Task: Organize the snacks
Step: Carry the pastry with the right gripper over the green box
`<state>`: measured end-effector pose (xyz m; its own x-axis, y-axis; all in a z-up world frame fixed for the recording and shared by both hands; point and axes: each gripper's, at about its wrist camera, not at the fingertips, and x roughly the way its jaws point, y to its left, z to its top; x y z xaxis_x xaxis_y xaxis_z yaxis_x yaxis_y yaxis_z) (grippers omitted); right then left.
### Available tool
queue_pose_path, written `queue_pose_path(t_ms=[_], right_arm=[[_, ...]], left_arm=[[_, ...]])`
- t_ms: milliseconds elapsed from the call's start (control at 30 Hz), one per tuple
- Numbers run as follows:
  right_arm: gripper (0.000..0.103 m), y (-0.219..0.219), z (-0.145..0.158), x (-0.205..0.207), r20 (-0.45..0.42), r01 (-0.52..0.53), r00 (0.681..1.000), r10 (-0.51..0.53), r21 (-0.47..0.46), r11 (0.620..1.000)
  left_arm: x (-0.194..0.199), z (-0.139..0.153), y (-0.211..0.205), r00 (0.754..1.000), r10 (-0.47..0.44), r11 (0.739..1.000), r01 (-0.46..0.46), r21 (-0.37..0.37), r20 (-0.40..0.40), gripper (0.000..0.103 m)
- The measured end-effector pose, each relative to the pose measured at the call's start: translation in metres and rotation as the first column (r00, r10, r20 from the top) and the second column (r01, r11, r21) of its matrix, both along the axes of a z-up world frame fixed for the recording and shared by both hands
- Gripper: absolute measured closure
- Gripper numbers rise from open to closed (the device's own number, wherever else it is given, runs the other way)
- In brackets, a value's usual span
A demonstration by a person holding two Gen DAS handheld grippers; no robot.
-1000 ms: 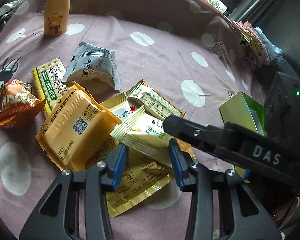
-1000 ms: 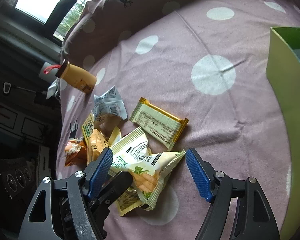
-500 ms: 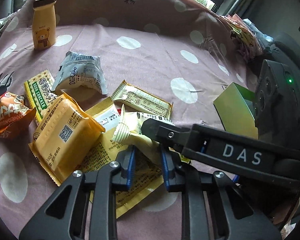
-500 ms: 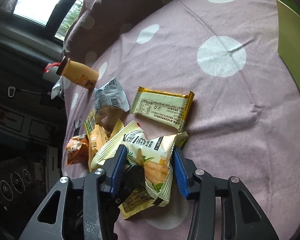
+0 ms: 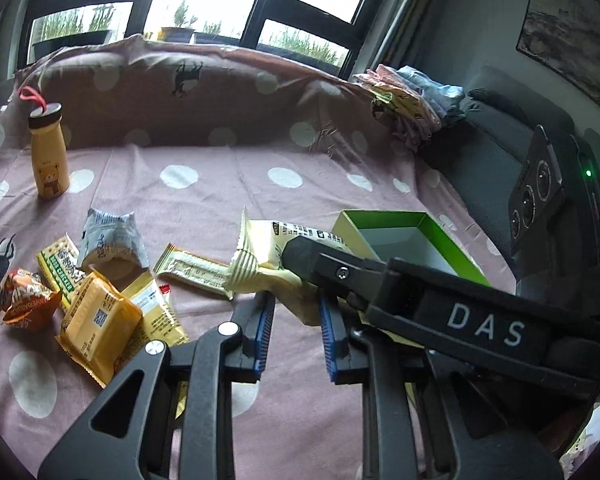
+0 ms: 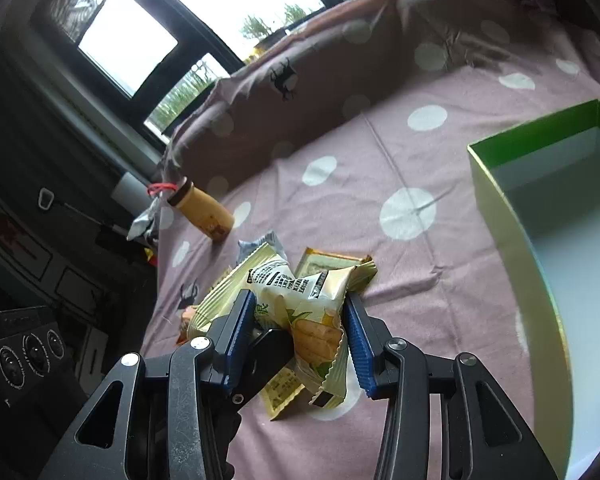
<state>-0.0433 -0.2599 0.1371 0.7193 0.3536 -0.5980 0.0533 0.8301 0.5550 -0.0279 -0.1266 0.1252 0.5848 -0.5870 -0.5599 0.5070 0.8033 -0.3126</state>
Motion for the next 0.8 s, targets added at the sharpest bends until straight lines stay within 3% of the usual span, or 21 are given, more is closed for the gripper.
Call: queue_pose_path(t_ms=[333,533,800], right_arm=[[0.056,-0.057,0.029,-0.039,0.088,0.174,0.981,-0.172,-0.015,0.985],[0.056,-0.098,0.019,-0.05,0.046,0.303,0.952,-0.303,0.011,0.953],[0.056,-0.149,-0.004,-0.065,-0.044,0.461,0.887,-0.459,0.057,0.886]], left_arm=[[-0.012,0.019,-0.066,0.98,-0.186,0.982,0.187,-0.004,0.065,0.084],[-0.005,0.009,-0.118,0.953,-0.302,0.953,0.302,0.019,0.019,0.084],[0.004,-0.013,-0.18,0.899,-0.431,0.9,0.435,0.044,-0.076,0.084]])
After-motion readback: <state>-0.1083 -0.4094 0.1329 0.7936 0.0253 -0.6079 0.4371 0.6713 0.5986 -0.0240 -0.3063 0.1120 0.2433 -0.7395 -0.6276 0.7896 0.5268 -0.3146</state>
